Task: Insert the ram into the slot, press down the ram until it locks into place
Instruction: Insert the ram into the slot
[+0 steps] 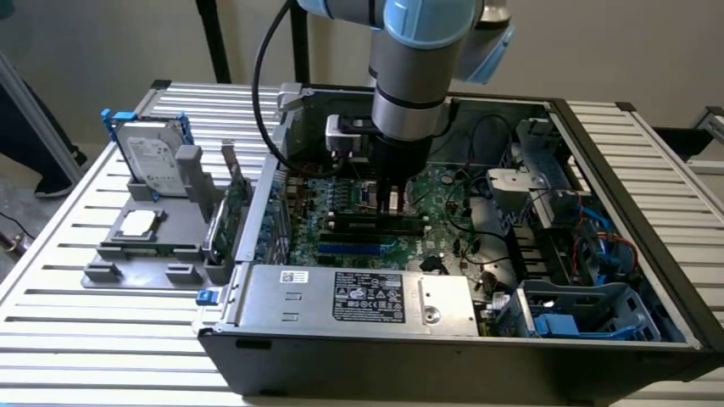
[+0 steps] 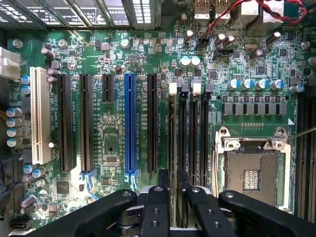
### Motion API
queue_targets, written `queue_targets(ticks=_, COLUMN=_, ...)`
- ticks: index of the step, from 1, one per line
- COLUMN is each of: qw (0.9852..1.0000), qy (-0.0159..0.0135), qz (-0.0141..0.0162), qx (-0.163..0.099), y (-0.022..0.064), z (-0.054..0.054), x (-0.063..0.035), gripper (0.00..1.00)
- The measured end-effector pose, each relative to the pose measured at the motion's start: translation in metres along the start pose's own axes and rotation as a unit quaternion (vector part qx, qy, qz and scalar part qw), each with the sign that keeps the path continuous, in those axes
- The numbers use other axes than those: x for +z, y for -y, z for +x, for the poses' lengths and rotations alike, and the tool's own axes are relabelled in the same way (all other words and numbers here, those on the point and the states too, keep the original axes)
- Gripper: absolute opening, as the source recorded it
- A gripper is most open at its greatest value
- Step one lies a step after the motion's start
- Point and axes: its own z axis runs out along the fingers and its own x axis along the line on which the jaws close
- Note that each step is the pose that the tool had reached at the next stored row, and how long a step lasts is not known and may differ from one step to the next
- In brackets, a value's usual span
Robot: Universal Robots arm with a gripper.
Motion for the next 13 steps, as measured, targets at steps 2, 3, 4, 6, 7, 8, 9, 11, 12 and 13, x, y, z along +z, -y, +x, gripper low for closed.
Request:
queue_targets(ticks=2, qw=1.0, qy=-0.0001, qz=-0.0005, qx=0.0, y=-0.0003, z=0.0, x=-0.0088, gripper=0.21)
queue_targets(ticks=3, qw=1.0, qy=0.0, qz=-0.0006, qx=0.0, y=-0.0005, z=0.0, x=-0.0136, gripper=0.21)
queue_targets(ticks=4, qw=1.0, qy=-0.0002, qz=-0.0008, qx=0.0, y=-0.0007, z=0.0, x=-0.0182, gripper=0.21)
queue_targets(ticks=6, qw=1.0, qy=-0.0001, qz=-0.001, qx=0.0, y=-0.001, z=0.0, x=-0.0268, gripper=0.21)
queue_targets(ticks=7, qw=1.0, qy=-0.0001, qz=-0.001, qx=0.0, y=-0.0011, z=0.0, x=-0.0287, gripper=0.19)
queue_targets(ticks=8, qw=1.0, qy=-0.0001, qz=-0.001, qx=0.0, y=-0.0011, z=0.0, x=-0.0288, gripper=0.19)
queue_targets(ticks=9, qw=1.0, qy=-0.0001, qz=-0.001, qx=0.0, y=-0.0011, z=0.0, x=-0.0288, gripper=0.13)
queue_targets(ticks=11, qw=1.0, qy=-0.0001, qz=-0.001, qx=0.0, y=-0.0011, z=0.0, x=-0.0288, gripper=0.11)
queue_targets(ticks=12, qw=1.0, qy=-0.0001, qz=-0.001, qx=0.0, y=-0.0011, z=0.0, x=-0.0288, gripper=0.11)
queue_targets(ticks=13, qw=1.0, qy=-0.0001, qz=-0.001, qx=0.0, y=-0.0011, z=0.0, x=-0.0288, gripper=0.11)
